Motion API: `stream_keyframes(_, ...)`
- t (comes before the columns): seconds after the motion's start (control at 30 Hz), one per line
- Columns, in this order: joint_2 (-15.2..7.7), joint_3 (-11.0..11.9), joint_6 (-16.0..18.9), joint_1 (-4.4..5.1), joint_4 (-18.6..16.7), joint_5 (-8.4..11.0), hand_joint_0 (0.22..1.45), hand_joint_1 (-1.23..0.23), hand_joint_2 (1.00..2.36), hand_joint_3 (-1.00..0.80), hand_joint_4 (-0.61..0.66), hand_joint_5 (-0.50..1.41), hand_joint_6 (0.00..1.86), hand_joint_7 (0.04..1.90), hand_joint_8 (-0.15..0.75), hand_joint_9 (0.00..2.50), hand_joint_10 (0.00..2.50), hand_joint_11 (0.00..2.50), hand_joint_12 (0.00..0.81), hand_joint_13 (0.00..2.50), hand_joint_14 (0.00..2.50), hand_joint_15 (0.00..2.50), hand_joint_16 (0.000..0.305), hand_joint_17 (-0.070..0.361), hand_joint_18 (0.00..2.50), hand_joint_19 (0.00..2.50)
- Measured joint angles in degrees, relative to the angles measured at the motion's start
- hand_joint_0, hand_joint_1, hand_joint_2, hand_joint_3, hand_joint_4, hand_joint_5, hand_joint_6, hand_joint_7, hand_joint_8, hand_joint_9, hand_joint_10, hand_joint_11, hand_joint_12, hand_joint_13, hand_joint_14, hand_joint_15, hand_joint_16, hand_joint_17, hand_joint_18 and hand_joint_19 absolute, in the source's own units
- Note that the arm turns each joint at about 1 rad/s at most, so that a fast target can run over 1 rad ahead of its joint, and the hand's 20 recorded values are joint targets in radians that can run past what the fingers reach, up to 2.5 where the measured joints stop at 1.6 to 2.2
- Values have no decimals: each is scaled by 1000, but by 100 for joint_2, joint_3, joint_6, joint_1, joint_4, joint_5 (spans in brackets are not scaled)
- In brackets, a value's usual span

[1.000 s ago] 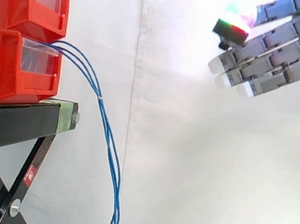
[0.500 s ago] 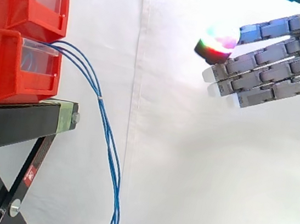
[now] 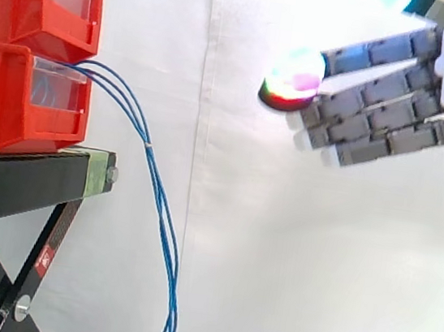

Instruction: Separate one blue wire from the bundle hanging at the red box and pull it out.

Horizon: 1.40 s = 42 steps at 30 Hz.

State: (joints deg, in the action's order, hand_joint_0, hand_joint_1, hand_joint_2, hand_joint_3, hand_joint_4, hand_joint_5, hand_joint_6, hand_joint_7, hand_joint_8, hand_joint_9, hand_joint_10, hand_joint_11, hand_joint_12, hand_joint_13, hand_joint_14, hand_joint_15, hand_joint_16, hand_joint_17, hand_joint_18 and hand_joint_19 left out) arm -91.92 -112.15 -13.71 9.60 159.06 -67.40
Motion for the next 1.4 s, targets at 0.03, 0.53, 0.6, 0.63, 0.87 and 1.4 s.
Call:
stream_keyframes(0.03, -67, 0, 0, 5, -4, -3, 447, -518, 1000, -500, 215, -235, 502, 787, 224, 27, 0, 0, 345, 0, 3, 111, 65, 146, 0, 140)
stream_keyframes(0.53, -977, -1, 243, 25, -921, 22, 471, -556, 1000, -500, 278, -200, 502, 803, 271, 357, 1, 85, 352, 156, 4, 128, 61, 138, 0, 127)
stream_keyframes(0.6, -982, -1, 77, 25, -1029, 98, 474, -558, 1000, -500, 284, -196, 502, 803, 272, 376, 3, 104, 353, 171, 4, 125, 61, 138, 0, 135)
stream_keyframes(0.63, -983, -2, -58, 25, -1075, 156, 476, -576, 1000, -500, 294, -190, 502, 802, 278, 419, 1, 87, 356, 214, 3, 114, 61, 138, 0, 111)
stream_keyframes(0.87, -985, -1, -1041, 26, -1354, 768, 484, -572, 1000, -500, 297, -187, 502, 803, 280, 434, 2, 100, 355, 231, 4, 121, 60, 135, 9, 113)
stream_keyframes(1.4, -1278, -4, -2782, 62, -2067, 1727, 491, -572, 1000, -500, 312, -180, 502, 805, 289, 494, 3, 132, 357, 268, 4, 134, 59, 133, 46, 148)
